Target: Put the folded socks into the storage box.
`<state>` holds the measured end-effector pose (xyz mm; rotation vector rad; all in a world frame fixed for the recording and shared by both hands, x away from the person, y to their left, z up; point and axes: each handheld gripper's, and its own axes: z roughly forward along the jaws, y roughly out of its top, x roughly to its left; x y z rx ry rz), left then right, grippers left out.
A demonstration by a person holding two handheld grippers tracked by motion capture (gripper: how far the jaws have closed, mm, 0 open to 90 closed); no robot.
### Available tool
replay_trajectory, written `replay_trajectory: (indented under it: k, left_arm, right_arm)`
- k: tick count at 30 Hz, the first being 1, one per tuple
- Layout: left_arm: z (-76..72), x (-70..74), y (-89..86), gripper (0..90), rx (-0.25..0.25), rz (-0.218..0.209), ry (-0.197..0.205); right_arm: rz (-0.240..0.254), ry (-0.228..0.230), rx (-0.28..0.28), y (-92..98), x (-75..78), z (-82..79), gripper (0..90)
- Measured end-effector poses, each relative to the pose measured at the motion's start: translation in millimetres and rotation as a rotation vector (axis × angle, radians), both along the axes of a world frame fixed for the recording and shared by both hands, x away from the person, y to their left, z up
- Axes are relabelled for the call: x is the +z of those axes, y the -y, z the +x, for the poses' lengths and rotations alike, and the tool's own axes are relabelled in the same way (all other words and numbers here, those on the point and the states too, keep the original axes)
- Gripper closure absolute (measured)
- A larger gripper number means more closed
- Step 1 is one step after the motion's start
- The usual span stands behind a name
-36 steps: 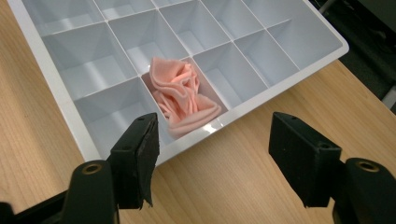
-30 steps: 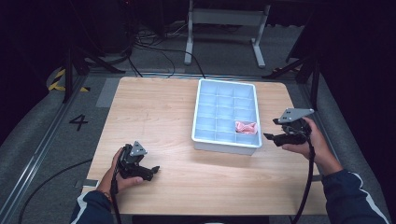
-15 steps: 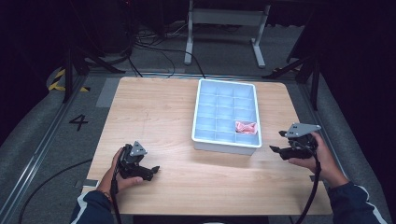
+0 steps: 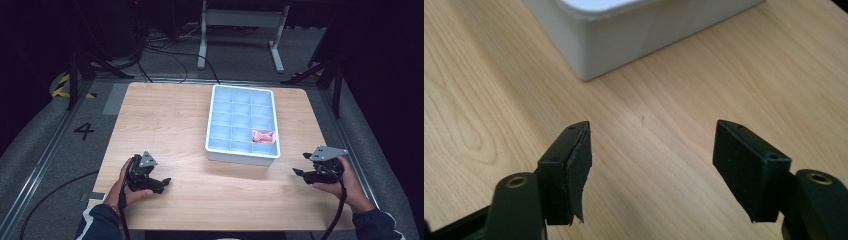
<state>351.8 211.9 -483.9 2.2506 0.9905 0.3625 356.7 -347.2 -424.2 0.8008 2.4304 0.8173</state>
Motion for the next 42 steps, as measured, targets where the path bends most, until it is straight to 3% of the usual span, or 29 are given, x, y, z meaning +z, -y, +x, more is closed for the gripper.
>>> replay_trajectory:
  k: [19,29,42]
  left_arm:
    - [0.1,0.0,0.0,0.3,0.0,0.0,-0.001]
    - [-0.3,-0.1,0.1,0.4,0.002,-0.001,-0.001]
    - [-7.5,0.1,-2.5,1.0,-0.01,-0.005,-0.004]
  right_arm:
    - [0.13,-0.049,-0.082,38.4,-41.0,-23.0,31.2]
    - [0.199,-0.055,-0.14,57.1,-47.8,-35.5,30.8]
    - [0.239,-0.073,-0.187,68.3,-57.7,-45.4,29.7]
